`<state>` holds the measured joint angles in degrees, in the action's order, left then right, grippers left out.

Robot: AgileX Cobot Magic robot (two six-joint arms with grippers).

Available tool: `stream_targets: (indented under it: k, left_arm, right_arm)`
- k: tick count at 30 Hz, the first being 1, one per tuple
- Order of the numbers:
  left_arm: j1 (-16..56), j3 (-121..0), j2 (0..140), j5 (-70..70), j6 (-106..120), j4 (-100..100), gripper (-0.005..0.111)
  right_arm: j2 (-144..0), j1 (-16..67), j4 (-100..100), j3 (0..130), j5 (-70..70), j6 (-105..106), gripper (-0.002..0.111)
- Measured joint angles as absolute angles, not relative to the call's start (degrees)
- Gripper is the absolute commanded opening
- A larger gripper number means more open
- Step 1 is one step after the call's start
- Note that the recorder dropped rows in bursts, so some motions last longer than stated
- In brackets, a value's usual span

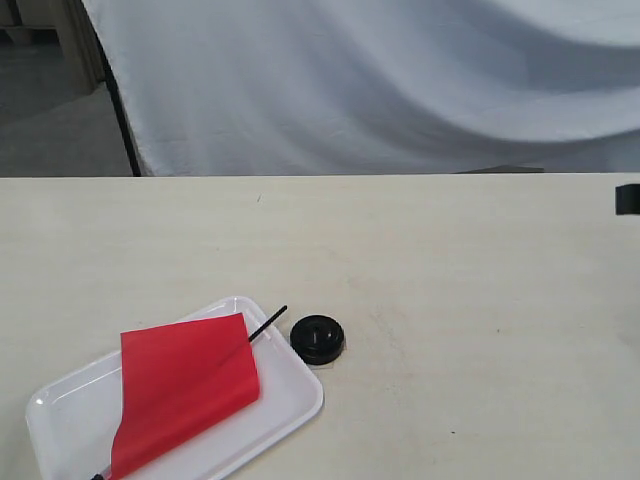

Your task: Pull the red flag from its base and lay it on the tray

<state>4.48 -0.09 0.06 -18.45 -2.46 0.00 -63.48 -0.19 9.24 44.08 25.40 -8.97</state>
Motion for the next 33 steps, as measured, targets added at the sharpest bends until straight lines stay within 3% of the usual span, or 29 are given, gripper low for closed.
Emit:
stream_targets:
  k: [13,33]
  left_arm:
    - [4.48,-0.09,0.06,-18.45,-2.46,0.00,0.000]
    - [4.48,-0.09,0.06,-18.45,-2.46,0.00,0.000]
  right_arm:
    - [-43.01,1.95,9.90,37.19,15.87,-12.18,0.000]
    - [-5.34,1.95,9.90,16.41,-3.55,-13.55,0.000]
